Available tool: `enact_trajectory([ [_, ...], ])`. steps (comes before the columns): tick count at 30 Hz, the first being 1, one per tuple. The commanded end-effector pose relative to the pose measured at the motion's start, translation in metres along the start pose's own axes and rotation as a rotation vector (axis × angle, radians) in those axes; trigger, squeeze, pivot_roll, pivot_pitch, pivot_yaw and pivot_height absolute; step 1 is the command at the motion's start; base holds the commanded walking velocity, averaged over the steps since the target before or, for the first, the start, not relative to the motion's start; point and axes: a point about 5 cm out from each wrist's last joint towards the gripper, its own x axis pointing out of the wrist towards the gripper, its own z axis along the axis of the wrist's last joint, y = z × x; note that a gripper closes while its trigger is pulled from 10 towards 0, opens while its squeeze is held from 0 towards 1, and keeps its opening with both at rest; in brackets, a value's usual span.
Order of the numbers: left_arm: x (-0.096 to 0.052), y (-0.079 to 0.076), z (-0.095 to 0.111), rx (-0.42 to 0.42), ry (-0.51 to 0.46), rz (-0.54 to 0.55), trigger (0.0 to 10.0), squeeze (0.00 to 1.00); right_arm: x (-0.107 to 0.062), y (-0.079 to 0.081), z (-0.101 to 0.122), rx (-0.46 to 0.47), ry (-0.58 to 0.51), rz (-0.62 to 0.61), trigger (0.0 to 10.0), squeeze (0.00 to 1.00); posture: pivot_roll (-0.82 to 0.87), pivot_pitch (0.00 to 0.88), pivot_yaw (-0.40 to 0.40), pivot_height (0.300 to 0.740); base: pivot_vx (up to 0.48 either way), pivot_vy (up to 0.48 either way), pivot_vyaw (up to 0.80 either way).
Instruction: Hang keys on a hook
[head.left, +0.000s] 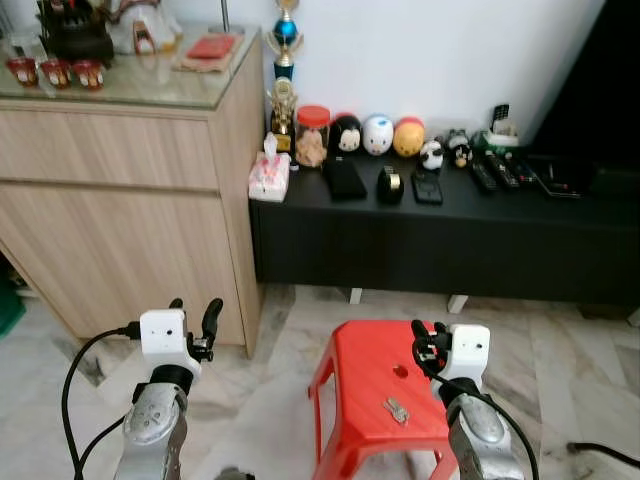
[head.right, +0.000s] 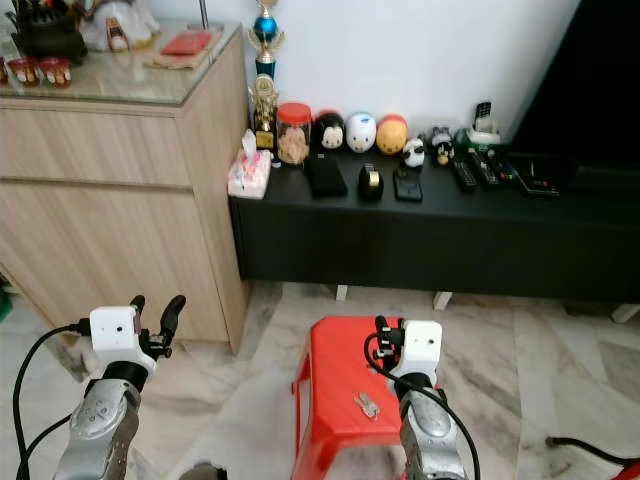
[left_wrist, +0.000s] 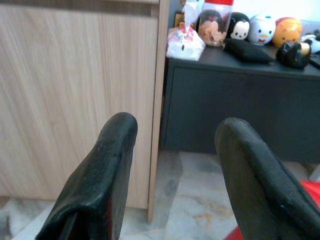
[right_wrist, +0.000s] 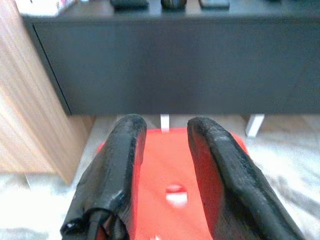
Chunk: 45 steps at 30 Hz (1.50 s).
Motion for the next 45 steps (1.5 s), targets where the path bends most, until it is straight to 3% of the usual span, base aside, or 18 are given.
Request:
enact_trajectory([
  [1, 0.001, -0.003, 0.002, 0.004, -0.001, -0.011, 10.0, 0.00, 0.000, -0.003, 0.000, -0.006, 0.012, -0.007, 10.0, 0.00, 0.00, 0.000, -0.095, 0.617, 0.000, 0.000, 0.00],
  [26, 0.004, -0.010, 0.002, -0.004, 0.013, -0.038, 10.0, 0.00, -0.001, -0.005, -0.011, 0.012, 0.090, -0.007, 10.0, 0.00, 0.00, 0.000, -0.093, 0.617, 0.000, 0.000, 0.00],
  [39, 0.004, -0.014, 0.002, 0.000, 0.015, -0.056, 10.0, 0.00, -0.004, -0.008, -0.018, -0.003, 0.129, -0.024, 10.0, 0.00, 0.00, 0.000, -0.090, 0.617, 0.295, 0.000, 0.00],
  [45, 0.001, -0.010, -0.010, 0.012, 0.059, -0.049, 10.0, 0.00, -0.004, -0.008, -0.019, -0.003, 0.132, -0.029, 10.0, 0.00, 0.00, 0.000, -0.089, 0.617, 0.315, 0.000, 0.00],
])
